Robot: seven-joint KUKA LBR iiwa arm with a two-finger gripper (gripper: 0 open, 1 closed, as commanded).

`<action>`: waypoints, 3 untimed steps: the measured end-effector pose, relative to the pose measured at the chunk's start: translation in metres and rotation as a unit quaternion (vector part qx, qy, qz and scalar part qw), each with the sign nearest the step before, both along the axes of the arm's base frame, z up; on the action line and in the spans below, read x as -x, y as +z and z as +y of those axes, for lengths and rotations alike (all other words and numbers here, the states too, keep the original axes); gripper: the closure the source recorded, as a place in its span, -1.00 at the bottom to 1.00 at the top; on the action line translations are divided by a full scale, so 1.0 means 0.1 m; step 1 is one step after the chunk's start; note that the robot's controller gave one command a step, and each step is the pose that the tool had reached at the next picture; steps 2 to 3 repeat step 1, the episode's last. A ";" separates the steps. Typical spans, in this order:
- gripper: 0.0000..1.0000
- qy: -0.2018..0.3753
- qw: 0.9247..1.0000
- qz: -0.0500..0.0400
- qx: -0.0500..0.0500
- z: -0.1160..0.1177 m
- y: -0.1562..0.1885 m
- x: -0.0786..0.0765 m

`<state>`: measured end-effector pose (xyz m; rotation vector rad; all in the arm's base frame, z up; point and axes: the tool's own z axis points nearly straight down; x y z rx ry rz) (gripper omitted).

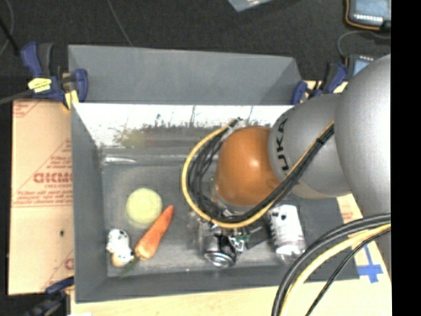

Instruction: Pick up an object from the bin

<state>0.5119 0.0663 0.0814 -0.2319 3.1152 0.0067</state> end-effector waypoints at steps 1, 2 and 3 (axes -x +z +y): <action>1.00 -0.013 1.000 0.002 0.001 -0.02 0.02 0.12; 1.00 -0.013 1.000 0.002 0.001 -0.02 0.02 0.12; 1.00 -0.013 1.000 0.002 0.001 -0.02 0.02 0.12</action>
Offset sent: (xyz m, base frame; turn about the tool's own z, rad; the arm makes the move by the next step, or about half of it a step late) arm 0.0089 0.0595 0.0119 0.0725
